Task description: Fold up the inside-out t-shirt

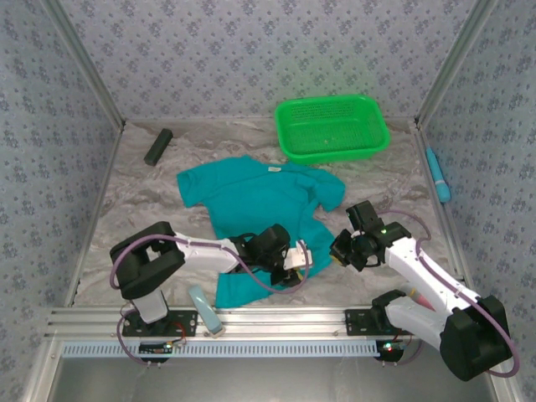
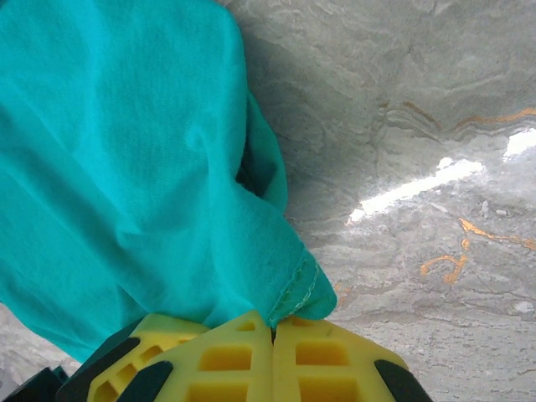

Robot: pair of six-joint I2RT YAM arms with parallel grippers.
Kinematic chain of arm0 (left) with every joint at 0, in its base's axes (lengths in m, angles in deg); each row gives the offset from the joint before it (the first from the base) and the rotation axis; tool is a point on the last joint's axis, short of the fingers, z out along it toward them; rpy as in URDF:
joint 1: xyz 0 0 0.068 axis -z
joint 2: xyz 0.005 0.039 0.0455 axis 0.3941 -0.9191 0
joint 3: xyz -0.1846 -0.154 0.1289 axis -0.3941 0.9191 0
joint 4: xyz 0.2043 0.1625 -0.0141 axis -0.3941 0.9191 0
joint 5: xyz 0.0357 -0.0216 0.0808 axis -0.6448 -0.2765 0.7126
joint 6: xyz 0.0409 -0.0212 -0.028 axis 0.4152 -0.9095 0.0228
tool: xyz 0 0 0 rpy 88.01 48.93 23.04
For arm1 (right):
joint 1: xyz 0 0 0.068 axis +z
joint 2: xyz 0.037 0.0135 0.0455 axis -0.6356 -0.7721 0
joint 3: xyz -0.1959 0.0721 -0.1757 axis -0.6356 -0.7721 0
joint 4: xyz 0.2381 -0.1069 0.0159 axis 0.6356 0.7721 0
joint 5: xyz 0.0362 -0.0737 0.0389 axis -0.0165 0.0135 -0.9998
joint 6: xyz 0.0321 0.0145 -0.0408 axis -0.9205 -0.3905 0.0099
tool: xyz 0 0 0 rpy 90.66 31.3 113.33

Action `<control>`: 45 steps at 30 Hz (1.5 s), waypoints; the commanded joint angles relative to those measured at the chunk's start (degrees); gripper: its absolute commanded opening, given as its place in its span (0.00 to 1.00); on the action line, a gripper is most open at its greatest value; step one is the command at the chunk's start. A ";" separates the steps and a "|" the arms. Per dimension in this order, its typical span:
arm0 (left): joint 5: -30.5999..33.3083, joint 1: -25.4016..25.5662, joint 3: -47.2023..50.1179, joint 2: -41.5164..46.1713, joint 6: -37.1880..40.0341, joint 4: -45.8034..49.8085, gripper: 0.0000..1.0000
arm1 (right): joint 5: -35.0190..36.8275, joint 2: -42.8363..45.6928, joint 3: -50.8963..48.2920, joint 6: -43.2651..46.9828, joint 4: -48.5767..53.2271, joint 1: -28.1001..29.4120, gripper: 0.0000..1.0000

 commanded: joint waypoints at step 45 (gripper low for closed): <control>-7.81 -5.25 -0.88 7.31 1.90 11.38 0.00 | 9.13 -2.01 1.51 2.99 3.21 -0.92 0.00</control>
